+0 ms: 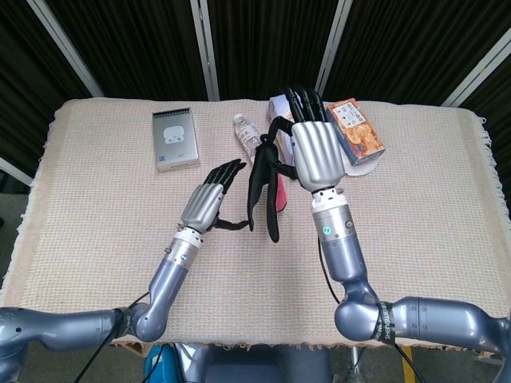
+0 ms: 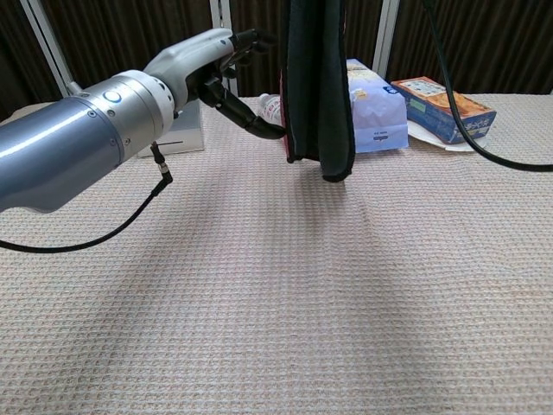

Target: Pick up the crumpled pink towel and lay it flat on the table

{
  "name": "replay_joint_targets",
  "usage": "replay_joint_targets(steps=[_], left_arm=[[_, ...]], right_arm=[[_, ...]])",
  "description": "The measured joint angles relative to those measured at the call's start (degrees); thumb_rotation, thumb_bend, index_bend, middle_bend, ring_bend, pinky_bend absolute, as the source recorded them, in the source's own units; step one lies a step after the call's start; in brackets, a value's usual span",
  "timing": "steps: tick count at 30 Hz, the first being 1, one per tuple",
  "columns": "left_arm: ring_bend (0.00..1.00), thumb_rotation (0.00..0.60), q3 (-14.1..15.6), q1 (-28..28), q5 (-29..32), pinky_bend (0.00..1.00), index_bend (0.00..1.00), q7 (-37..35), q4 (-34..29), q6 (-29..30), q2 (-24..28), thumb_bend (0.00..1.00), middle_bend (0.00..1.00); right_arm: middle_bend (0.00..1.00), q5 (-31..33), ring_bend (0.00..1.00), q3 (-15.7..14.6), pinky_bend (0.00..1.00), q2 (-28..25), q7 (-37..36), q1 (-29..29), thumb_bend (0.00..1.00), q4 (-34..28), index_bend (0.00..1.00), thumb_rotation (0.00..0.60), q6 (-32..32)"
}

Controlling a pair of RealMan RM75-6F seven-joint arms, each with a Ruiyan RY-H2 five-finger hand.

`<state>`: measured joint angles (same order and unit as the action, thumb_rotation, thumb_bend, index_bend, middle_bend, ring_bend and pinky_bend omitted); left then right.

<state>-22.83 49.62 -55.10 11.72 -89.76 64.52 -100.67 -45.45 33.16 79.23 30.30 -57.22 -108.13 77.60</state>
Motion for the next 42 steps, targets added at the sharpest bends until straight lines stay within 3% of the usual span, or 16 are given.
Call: replay_joint_targets(steps=[20,34,42], left_arm=[[0.0,0.6,0.56,-0.81,-1.14,0.0,0.0,-0.45,-4.74,1.39,-0.56,0.0,0.0],[0.0,0.6,-0.98,1.26,-1.53,0.0,0.0,0.36,5.87,3.7,-6.41,0.04,0.0],[0.0,0.6,-4.04,1.64,0.6,0.0,0.02,-1.62,11.5,2.7,-7.48,0.07,0.0]], right_arm=[[0.12,0.82,0.0,-0.7,0.0,0.85,1.38,-0.93,0.46,-0.63,0.61,0.6,1.78],[0.12,0.36,0.0,-1.1,0.0,0.6,2.15,-0.86,0.46,-3.15,0.61,0.6,3.02],[0.12,0.07,0.0,-1.38,0.0,0.1,2.59,-0.6,0.46,-4.45,0.61,0.6,3.55]])
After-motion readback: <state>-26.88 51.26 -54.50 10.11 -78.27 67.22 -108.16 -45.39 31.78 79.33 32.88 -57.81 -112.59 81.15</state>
